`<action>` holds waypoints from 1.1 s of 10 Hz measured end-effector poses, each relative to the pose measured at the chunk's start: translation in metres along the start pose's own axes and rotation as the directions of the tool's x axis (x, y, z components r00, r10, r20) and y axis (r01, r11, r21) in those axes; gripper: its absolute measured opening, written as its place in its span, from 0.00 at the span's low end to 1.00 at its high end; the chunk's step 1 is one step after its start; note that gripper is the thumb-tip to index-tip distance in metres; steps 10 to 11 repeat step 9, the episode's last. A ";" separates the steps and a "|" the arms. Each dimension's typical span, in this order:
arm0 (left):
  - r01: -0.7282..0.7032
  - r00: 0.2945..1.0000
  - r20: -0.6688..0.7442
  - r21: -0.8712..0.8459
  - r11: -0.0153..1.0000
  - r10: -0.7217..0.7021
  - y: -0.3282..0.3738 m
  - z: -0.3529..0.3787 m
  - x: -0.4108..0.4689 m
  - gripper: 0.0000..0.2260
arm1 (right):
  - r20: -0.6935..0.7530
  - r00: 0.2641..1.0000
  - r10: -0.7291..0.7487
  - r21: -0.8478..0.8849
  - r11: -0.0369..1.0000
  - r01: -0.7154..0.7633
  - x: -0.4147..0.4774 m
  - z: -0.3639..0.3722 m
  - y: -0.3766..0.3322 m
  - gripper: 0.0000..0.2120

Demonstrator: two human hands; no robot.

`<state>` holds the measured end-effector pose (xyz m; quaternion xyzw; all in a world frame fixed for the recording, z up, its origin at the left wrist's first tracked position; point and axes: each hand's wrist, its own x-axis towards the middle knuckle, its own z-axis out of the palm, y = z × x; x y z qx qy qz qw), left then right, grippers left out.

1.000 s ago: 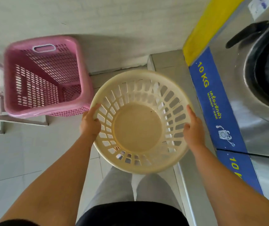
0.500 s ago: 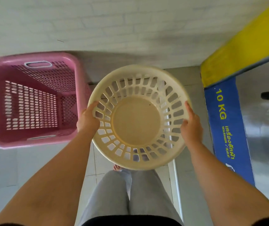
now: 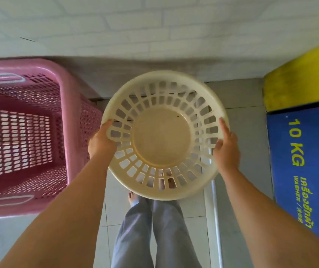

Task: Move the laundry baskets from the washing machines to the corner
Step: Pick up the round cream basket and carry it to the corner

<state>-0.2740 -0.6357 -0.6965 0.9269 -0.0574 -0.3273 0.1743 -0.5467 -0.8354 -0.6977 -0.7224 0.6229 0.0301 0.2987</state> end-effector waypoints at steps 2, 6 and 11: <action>0.125 0.991 0.072 -0.299 0.946 -0.109 -0.038 0.036 0.054 0.33 | -0.013 0.996 -0.085 0.032 0.996 0.085 0.038 0.058 0.001 0.34; -0.072 0.991 0.098 -0.169 0.983 0.090 -0.064 0.073 0.090 0.27 | 0.110 0.989 -0.096 0.028 0.995 0.093 0.091 0.109 0.017 0.34; -0.128 0.986 0.133 0.176 0.976 0.106 -0.024 0.046 0.017 0.28 | 0.155 0.957 -0.245 -0.280 0.918 0.280 0.026 0.065 -0.023 0.28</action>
